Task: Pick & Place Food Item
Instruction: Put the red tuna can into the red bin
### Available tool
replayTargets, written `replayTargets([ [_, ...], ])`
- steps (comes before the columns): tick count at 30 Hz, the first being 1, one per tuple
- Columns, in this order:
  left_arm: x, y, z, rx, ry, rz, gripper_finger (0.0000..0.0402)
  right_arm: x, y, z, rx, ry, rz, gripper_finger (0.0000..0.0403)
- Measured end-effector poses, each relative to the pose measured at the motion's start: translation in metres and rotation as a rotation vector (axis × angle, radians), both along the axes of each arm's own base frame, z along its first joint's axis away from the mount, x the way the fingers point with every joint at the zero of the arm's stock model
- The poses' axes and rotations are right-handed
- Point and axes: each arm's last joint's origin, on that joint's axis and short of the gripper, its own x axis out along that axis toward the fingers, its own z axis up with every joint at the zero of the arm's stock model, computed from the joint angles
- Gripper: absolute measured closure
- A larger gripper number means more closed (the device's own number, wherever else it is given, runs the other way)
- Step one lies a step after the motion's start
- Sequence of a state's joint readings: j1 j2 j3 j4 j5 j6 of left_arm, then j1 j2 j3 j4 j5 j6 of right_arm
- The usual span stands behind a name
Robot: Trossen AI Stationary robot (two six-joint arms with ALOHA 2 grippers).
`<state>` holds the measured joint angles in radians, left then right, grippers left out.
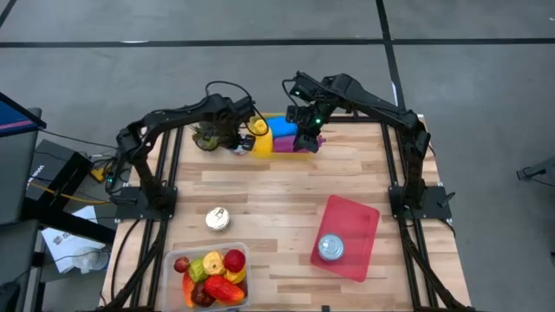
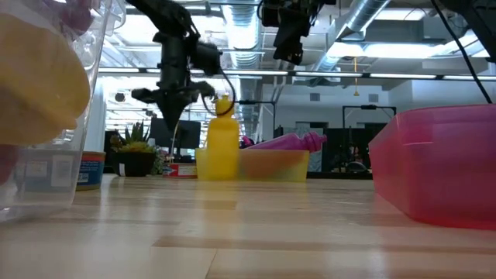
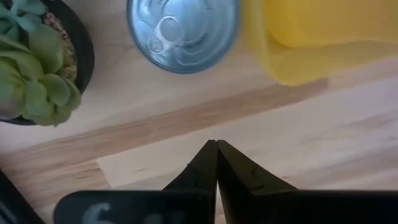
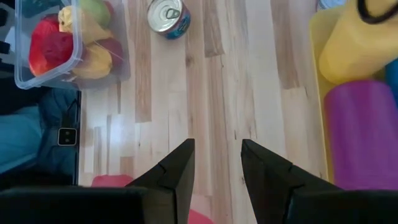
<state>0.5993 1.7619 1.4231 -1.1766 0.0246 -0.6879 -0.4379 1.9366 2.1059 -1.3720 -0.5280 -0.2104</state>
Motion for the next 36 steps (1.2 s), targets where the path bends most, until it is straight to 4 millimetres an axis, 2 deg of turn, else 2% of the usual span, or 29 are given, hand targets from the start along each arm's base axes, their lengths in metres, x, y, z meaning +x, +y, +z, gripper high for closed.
replayTargets([
  [4,0.0,0.012,-0.018,-0.067,0.035,0.005,0.0401,0.0,0.0,0.0,0.0,-0.001,-0.001,0.028],
  [8,0.004,0.014,-0.03,-0.094,0.062,0.001,0.0401,0.0,-0.001,0.0,-0.005,-0.008,0.0,0.028],
  [17,0.005,0.013,-0.032,-0.135,0.038,-0.04,0.0401,0.001,-0.001,0.0,-0.019,-0.021,0.019,0.028],
  [21,0.003,0.002,-0.01,-0.089,-0.015,-0.087,0.0401,0.001,0.002,0.0,-0.015,-0.013,0.027,0.028],
  [25,-0.005,-0.019,0.027,-0.002,-0.113,-0.142,0.0401,0.0,0.005,-0.001,-0.004,0.01,0.033,0.028],
  [31,-0.024,-0.065,0.092,0.235,-0.307,-0.239,0.0401,0.002,0.015,-0.001,0.004,0.029,0.062,0.028],
  [34,-0.031,-0.091,0.115,0.365,-0.384,-0.275,0.0401,0.01,0.022,0.001,-0.041,-0.039,0.12,0.028],
  [36,-0.034,-0.107,0.123,0.433,-0.411,-0.309,0.0401,0.022,0.026,-0.003,-0.071,-0.096,0.153,0.028],
])
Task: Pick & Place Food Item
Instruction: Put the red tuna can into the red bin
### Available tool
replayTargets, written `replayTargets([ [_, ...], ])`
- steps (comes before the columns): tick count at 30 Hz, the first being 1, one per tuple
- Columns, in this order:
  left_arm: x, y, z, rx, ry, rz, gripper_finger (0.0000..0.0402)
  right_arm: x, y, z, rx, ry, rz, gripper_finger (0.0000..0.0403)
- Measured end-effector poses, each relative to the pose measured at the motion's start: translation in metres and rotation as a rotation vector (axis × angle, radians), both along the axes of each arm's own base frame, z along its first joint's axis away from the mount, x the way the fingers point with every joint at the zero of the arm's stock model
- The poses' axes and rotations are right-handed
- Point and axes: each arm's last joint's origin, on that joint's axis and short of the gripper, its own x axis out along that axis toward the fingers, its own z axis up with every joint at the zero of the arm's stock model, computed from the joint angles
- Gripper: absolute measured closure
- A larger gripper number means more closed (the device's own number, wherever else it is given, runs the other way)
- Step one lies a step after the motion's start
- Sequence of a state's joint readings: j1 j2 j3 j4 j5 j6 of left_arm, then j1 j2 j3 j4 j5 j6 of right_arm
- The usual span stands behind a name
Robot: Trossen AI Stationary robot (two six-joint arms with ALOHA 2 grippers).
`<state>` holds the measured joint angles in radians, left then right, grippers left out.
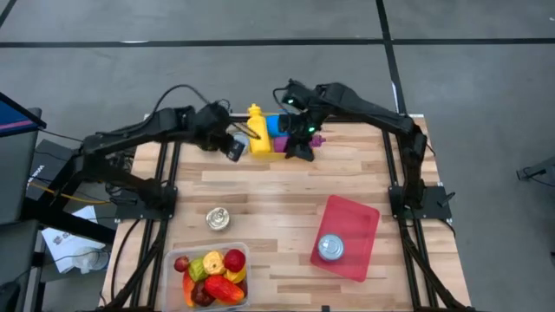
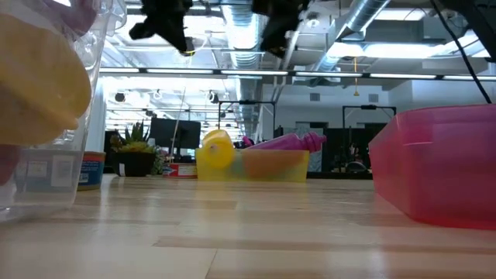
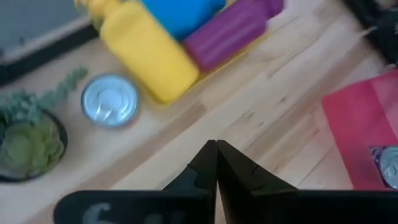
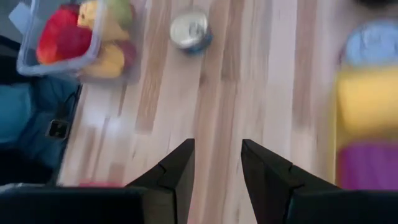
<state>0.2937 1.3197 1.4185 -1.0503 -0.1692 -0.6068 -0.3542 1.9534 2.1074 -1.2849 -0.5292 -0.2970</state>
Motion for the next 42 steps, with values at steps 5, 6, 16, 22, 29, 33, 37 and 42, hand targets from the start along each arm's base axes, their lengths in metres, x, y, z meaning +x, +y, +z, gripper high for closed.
replayTargets([
  [5,-0.006,-0.022,-0.022,0.108,0.01,-0.046,0.0401,0.03,0.004,-0.022,-0.01,-0.047,0.027,0.028],
  [6,-0.008,-0.023,-0.032,0.124,0.012,-0.054,0.0401,0.031,0.001,-0.027,0.002,-0.024,0.018,0.028],
  [16,-0.032,-0.036,-0.119,0.278,-0.341,-0.294,0.0401,0.073,-0.006,-0.139,0.016,0.27,0.036,0.028],
  [22,-0.066,-0.052,-0.129,0.479,-0.515,-0.484,0.0401,0.092,-0.012,-0.192,0.29,0.243,0.065,0.028],
  [29,-0.095,-0.058,-0.149,0.562,-0.599,-0.528,0.0401,0.101,-0.029,-0.166,0.718,-0.306,0.395,0.028],
  [33,-0.102,-0.06,-0.156,0.553,-0.634,-0.561,0.0401,0.103,-0.028,-0.127,0.613,-0.515,0.514,0.028],
  [37,-0.103,-0.061,-0.156,0.53,-0.66,-0.576,0.0401,0.117,-0.004,-0.101,0.464,-0.629,0.587,0.028],
  [42,-0.102,-0.062,-0.156,0.508,-0.67,-0.594,0.0401,0.138,0.028,-0.083,0.528,-0.623,0.566,0.028],
])
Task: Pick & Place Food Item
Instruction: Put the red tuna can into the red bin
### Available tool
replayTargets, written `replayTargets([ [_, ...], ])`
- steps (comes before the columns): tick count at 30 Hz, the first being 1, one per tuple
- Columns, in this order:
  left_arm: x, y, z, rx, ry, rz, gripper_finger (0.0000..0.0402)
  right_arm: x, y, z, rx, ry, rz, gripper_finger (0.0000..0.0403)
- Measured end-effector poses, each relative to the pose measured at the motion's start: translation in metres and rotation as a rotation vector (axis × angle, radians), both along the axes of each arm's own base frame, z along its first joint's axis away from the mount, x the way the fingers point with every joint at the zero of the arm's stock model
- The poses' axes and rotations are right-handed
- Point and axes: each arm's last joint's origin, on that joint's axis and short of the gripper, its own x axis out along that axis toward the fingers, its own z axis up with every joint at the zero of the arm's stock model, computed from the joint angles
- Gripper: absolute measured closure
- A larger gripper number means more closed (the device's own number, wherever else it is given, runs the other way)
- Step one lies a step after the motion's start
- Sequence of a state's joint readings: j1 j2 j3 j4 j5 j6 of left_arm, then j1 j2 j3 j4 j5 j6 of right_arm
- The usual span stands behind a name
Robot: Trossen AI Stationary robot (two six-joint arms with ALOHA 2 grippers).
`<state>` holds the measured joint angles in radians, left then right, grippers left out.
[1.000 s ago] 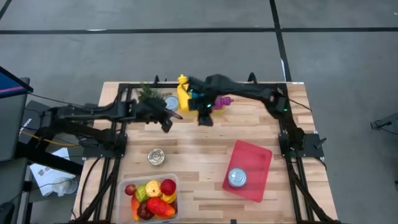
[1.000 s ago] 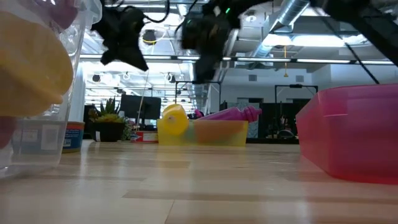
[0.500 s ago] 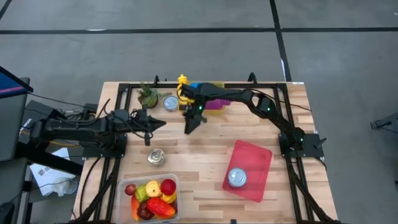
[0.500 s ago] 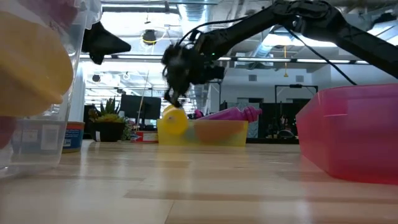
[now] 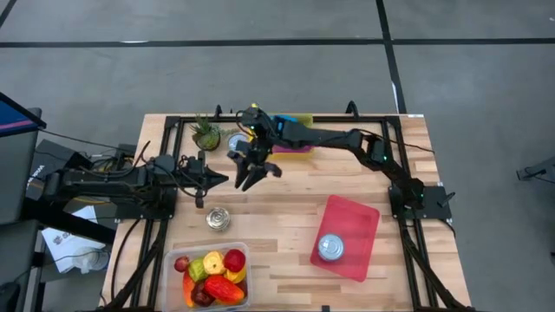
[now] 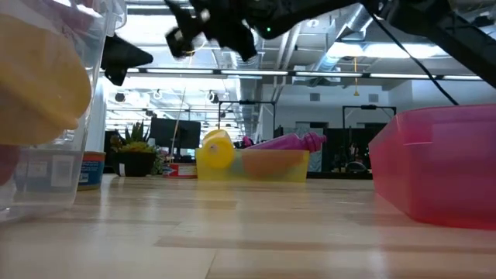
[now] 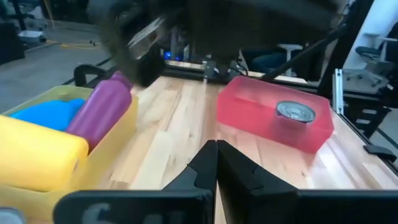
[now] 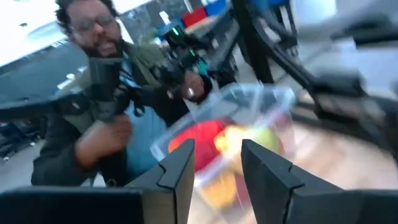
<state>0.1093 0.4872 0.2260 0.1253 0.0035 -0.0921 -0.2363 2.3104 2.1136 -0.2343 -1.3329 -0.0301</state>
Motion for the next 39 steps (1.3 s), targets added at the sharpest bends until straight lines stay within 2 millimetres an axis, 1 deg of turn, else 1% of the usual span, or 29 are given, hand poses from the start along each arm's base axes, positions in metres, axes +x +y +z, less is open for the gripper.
replayTargets([
  [3,0.0,0.0,0.001,-0.025,-0.014,-0.001,0.0401,0.008,0.016,0.013,-0.006,-0.079,-0.013,0.028],
  [5,0.0,0.0,0.001,-0.016,-0.009,-0.003,0.0401,0.012,0.023,0.014,-0.041,-0.1,-0.088,0.028],
  [7,0.0,0.0,0.001,-0.012,-0.013,-0.003,0.0401,0.014,0.024,0.011,-0.091,-0.107,-0.187,0.028],
  [9,-0.001,0.0,0.003,-0.011,-0.024,-0.01,0.0401,0.012,0.021,0.015,-0.178,-0.124,-0.3,0.028],
  [12,-0.001,-0.002,0.003,0.003,-0.027,-0.059,0.0401,0.012,0.024,0.035,-0.328,-0.28,-0.485,0.028],
  [15,-0.002,-0.004,0.003,0.017,-0.031,-0.119,0.0401,0.016,0.044,0.051,-0.335,-0.472,-0.503,0.028],
  [17,-0.002,-0.004,0.003,0.016,-0.03,-0.129,0.0401,0.017,0.055,0.058,-0.322,-0.557,-0.496,0.028],
  [18,-0.002,-0.004,0.004,0.017,-0.034,-0.129,0.0401,0.017,0.057,0.061,-0.319,-0.589,-0.508,0.028],
  [19,-0.002,-0.004,0.004,0.018,-0.038,-0.129,0.0401,0.017,0.056,0.065,-0.31,-0.619,-0.538,0.028],
  [22,-0.004,-0.004,0.006,0.02,-0.051,-0.129,0.0401,0.015,0.045,0.077,-0.241,-0.699,-0.687,0.028],
  [24,-0.006,-0.004,0.007,0.023,-0.067,-0.129,0.0401,0.012,0.038,0.08,-0.195,-0.778,-0.774,0.028],
  [26,-0.009,-0.005,0.008,0.023,-0.066,-0.129,0.0401,0.01,0.034,0.071,-0.167,-0.825,-0.85,0.028],
  [28,-0.011,-0.005,0.007,0.021,-0.057,-0.128,0.0401,0.006,0.027,0.055,-0.146,-0.819,-0.896,0.028],
  [30,-0.013,-0.005,0.007,0.022,-0.061,-0.129,0.0401,-0.003,0.02,0.042,-0.144,-0.799,-0.942,0.028],
  [32,-0.014,-0.005,0.007,0.022,-0.06,-0.128,0.0401,-0.021,0.013,0.036,-0.179,-0.779,-1.044,0.028],
  [35,-0.014,-0.005,0.004,0.019,-0.023,-0.121,0.0401,-0.049,0.012,0.017,-0.269,-0.679,-1.21,0.028],
  [37,-0.013,-0.004,0.001,0.018,0.002,-0.098,0.0401,-0.07,0.015,0.0,-0.332,-0.59,-1.258,0.028],
  [39,-0.01,-0.003,0.0,0.02,0.018,-0.075,0.0401,-0.095,0.018,-0.008,-0.365,-0.541,-1.277,0.028],
])
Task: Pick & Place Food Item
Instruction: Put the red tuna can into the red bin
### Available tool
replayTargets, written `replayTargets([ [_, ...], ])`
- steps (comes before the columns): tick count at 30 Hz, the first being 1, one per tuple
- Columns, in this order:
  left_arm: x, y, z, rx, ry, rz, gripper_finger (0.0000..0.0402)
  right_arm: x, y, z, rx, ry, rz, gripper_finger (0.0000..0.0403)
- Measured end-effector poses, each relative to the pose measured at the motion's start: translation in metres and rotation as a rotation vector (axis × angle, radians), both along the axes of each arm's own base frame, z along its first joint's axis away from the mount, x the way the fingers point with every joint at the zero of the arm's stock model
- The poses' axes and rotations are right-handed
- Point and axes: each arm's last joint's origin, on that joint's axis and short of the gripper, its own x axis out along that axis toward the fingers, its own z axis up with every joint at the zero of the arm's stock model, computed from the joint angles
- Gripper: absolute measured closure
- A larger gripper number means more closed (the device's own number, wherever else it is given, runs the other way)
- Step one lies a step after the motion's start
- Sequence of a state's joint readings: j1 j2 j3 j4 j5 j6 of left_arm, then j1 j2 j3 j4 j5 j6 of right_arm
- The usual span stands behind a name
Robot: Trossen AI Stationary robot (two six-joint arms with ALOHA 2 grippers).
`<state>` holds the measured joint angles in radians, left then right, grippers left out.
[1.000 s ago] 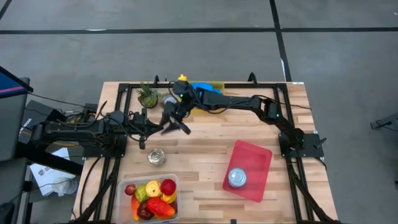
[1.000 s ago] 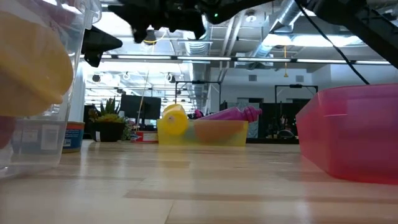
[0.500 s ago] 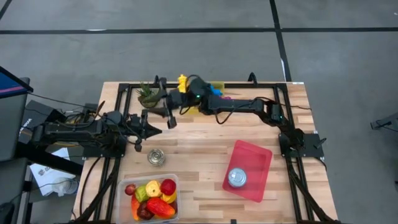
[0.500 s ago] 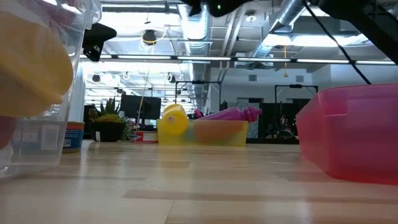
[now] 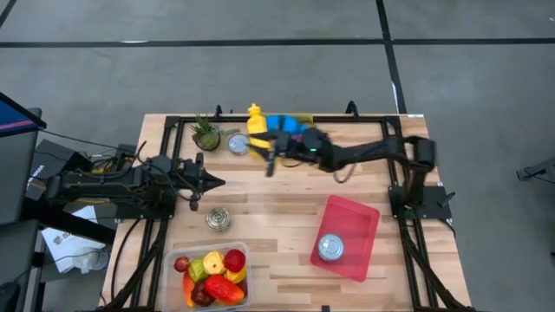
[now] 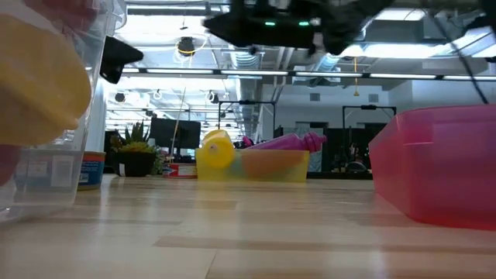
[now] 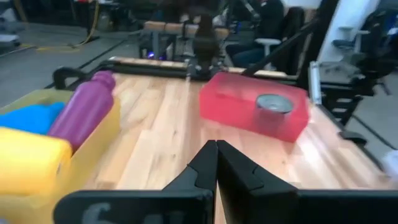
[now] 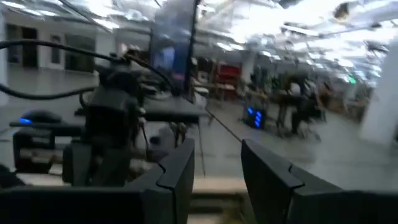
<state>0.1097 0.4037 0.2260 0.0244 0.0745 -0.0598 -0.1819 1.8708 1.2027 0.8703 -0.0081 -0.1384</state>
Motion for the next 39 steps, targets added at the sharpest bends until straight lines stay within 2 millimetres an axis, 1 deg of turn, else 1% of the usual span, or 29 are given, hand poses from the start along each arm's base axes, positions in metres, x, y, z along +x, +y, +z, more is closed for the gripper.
replayTargets([
  [3,0.007,0.002,-0.003,0.002,0.026,0.028,0.0401,-0.039,0.003,-0.01,0.047,0.061,-0.047,0.028],
  [6,0.016,0.004,-0.007,0.003,0.049,0.061,0.0401,-0.072,0.01,-0.036,0.089,0.154,-0.087,0.028],
  [9,0.028,0.007,-0.012,0.004,0.068,0.113,0.0401,-0.102,0.021,-0.051,0.138,0.181,-0.105,0.028],
  [12,0.041,0.012,-0.02,-0.02,0.082,0.186,0.0401,-0.128,0.027,-0.073,0.189,0.242,-0.137,0.028],
  [14,0.05,0.02,-0.024,-0.059,0.121,0.248,0.0401,-0.14,0.03,-0.086,0.22,0.275,-0.16,0.028],
  [16,0.059,0.029,-0.027,-0.1,0.17,0.311,0.0401,-0.151,0.033,-0.094,0.249,0.287,-0.164,0.028],
  [20,0.078,0.043,-0.031,-0.134,0.27,0.373,0.0401,-0.164,0.038,-0.111,0.274,0.341,-0.168,0.028],
  [22,0.087,0.05,-0.028,-0.141,0.335,0.392,0.0401,-0.167,0.039,-0.114,0.274,0.354,-0.168,0.028],
  [25,0.097,0.058,-0.024,-0.119,0.48,0.427,0.0401,-0.17,0.04,-0.118,0.275,0.373,-0.165,0.028],
  [29,0.106,0.067,-0.015,-0.056,0.614,0.542,0.0401,-0.175,0.04,-0.124,0.276,0.398,-0.17,0.028],
  [31,0.108,0.072,-0.011,-0.04,0.651,0.595,0.0401,-0.177,0.04,-0.127,0.275,0.408,-0.17,0.028],
  [34,0.114,0.081,-0.009,-0.044,0.656,0.637,0.0401,-0.179,0.041,-0.13,0.273,0.422,-0.172,0.028],
  [39,0.121,0.1,-0.021,-0.102,0.709,0.714,0.0401,-0.18,0.041,-0.132,0.27,0.439,-0.173,0.028],
])
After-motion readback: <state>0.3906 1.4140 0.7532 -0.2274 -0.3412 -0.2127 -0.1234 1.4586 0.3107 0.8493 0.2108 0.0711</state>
